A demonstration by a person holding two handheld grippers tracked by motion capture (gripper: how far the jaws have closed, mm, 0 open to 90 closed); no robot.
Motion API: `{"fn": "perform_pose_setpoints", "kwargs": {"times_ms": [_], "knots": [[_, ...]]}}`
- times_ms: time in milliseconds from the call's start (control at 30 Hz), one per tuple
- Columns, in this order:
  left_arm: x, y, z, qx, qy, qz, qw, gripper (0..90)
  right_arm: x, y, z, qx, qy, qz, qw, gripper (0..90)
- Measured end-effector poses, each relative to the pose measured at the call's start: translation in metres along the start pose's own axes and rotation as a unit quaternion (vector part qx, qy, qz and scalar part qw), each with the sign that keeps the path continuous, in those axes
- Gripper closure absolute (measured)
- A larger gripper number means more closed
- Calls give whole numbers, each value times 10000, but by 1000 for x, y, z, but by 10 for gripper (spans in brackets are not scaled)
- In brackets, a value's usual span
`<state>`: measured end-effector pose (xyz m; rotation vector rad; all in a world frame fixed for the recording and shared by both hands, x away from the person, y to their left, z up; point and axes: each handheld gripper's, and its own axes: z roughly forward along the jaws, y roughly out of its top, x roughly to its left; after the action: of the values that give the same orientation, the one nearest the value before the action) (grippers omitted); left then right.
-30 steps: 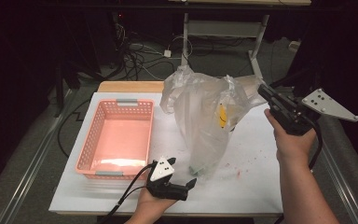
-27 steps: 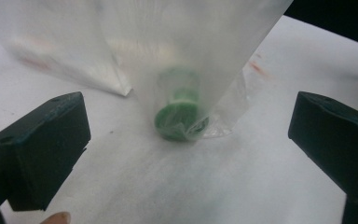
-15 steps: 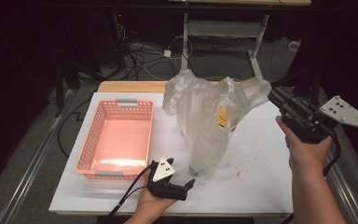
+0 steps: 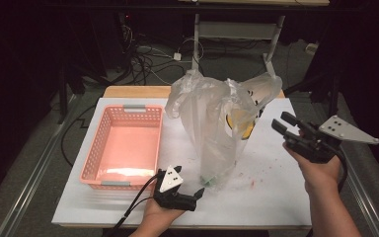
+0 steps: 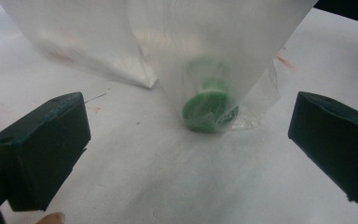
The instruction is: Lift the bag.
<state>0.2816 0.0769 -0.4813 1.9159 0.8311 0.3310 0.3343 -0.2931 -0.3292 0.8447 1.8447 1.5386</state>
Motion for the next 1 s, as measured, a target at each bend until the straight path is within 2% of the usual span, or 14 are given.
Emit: {"fn": "perform_pose_setpoints", "kwargs": {"times_ms": [133,333,467,567,667,833,900,1000], "knots": [[1,-1,1,39,-10,-11,10000,0,1,-27,14,424,64,120,9990,358],[1,-1,1,58,-24,37,10000,0,7,-71,25,809,15,276,9963,205],[2,-1,1,66,-17,38,10000,0,13,-97,30,1113,68,319,9933,148],[2,-2,1,76,-20,60,10000,0,17,-111,31,1323,107,333,9906,98],[2,-2,1,92,-22,72,9999,0,22,-121,31,1498,134,367,9879,5],[2,-3,0,136,-30,74,9999,0,28,-131,20,1545,42,405,9872,0],[1,-4,-1,200,-37,90,9998,0,30,-134,12,1455,4,389,9886,0],[-1,-5,-2,243,-11,148,9996,0,30,-137,7,1418,-2,471,9888,0]]}}
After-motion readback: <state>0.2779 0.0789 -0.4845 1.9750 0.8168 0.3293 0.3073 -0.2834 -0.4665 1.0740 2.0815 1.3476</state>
